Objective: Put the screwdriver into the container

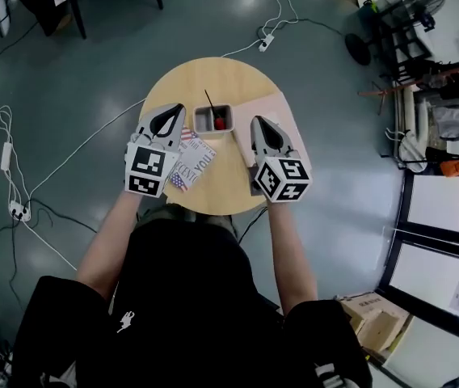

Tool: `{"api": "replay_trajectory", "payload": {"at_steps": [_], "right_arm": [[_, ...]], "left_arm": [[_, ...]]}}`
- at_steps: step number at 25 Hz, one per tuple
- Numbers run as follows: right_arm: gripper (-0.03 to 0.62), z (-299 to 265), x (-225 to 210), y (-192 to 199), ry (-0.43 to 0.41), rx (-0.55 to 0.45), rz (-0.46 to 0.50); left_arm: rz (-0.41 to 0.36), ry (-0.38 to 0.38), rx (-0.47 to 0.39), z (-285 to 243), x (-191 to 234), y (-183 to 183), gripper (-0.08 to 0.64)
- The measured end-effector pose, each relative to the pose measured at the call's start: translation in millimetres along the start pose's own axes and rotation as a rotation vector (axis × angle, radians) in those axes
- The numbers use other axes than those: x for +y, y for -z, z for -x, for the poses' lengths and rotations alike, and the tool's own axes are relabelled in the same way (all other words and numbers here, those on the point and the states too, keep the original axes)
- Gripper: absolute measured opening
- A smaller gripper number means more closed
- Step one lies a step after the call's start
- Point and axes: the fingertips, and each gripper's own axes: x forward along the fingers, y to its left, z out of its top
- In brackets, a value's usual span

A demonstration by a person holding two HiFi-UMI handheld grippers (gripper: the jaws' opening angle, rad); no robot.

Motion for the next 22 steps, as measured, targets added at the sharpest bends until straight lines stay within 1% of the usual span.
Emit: {"api": "replay_trajectory", "payload": {"at_steps": [2,6,12,17,22], "right_arm": [[0.002,16,2,-7,0.019,-0.015,0.006],[0.002,44,6,-19,0.045,-0.054,0.01],[0.002,80,16,-36,0.075,-0.117,0.007],[0.002,97,11,-43,0.101,-0.154,0.002],[0.002,101,7,-46,0.112,-0.164,-0.008]], "left_arm": [[-0.005,0.014,-0.015,4,-5,-7,0.002],[0.011,0.035,-0.053,13,-12,-20,0.002],[0.026,0.057,-0.058,26,-18,-26,0.003],[0.014,0.059,-0.093,33,-20,-39,0.002],[0.009,0.061,-0.096,36,-22,-41,0.002]]}}
